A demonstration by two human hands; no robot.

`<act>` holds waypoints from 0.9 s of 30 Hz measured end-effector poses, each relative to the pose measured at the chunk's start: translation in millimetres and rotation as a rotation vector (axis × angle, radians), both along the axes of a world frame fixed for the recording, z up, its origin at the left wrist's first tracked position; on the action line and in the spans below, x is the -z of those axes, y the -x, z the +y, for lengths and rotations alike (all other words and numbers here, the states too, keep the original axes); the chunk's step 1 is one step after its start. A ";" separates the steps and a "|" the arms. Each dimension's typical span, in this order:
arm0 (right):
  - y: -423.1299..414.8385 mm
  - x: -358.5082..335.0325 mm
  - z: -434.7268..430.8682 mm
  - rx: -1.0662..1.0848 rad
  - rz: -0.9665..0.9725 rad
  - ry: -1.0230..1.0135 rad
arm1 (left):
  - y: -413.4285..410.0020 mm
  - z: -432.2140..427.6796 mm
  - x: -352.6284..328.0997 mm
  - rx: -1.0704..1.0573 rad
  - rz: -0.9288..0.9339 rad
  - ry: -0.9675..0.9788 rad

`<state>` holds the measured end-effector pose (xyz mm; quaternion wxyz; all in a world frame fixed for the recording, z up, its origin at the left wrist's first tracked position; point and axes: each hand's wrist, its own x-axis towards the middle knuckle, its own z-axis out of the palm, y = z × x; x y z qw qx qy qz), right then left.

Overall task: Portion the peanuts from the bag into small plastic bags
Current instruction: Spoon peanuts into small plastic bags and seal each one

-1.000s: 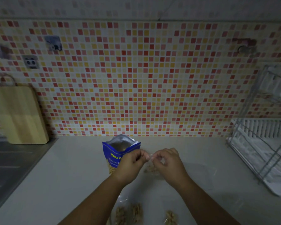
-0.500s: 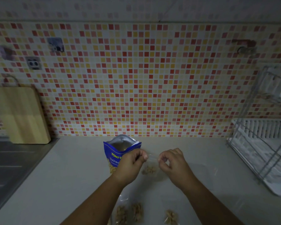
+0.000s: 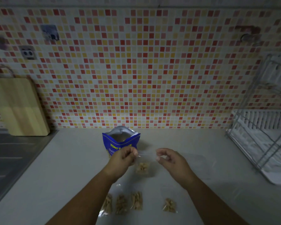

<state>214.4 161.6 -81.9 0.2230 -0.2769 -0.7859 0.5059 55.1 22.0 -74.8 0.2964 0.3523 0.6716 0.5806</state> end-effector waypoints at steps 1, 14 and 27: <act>3.3 1.2 -3.3 0.011 0.007 0.005 | -2.5 1.4 2.8 0.008 -0.010 -0.001; -7.8 55.6 -10.9 -0.039 -0.374 0.062 | -54.4 -0.7 65.3 -0.099 -0.417 0.390; -3.1 118.2 -5.9 0.071 -0.609 -0.550 | -54.1 18.6 96.5 -0.034 0.546 0.643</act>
